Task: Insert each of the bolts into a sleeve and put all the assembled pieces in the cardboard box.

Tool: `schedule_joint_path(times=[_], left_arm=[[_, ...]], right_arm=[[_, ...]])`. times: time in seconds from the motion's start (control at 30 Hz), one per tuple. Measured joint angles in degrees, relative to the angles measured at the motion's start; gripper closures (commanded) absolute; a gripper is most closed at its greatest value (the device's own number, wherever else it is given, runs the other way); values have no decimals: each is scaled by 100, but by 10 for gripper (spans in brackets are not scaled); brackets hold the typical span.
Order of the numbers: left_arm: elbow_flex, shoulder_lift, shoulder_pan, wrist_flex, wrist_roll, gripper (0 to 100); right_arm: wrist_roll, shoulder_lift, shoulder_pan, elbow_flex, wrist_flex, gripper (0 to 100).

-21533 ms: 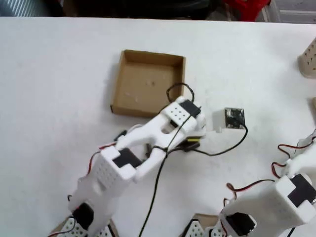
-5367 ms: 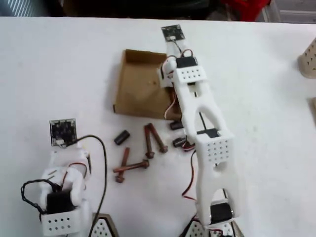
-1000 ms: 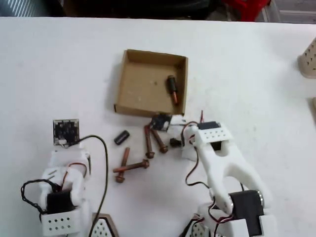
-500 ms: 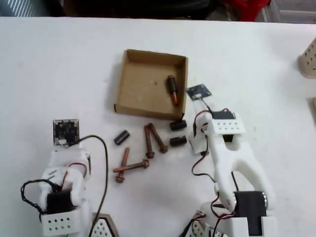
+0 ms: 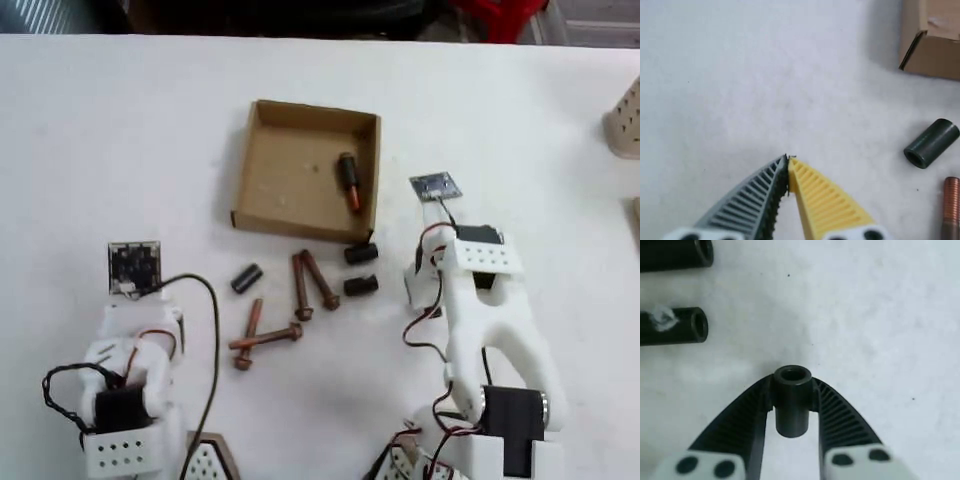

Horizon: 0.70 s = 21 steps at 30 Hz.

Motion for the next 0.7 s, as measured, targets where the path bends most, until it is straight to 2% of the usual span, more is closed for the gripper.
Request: schedule_joint_path(times=[0.23, 0.53, 0.7], left_arm=[[-44, 0, 97, 44, 0, 979], [-826, 26, 97, 730, 0, 979], [-1644, 1169, 105, 747, 0, 978]], right_arm=[[-18, 0, 53, 0, -167, 981], [-18, 0, 70, 9, -185, 981], [-18, 0, 62, 9, -185, 981]])
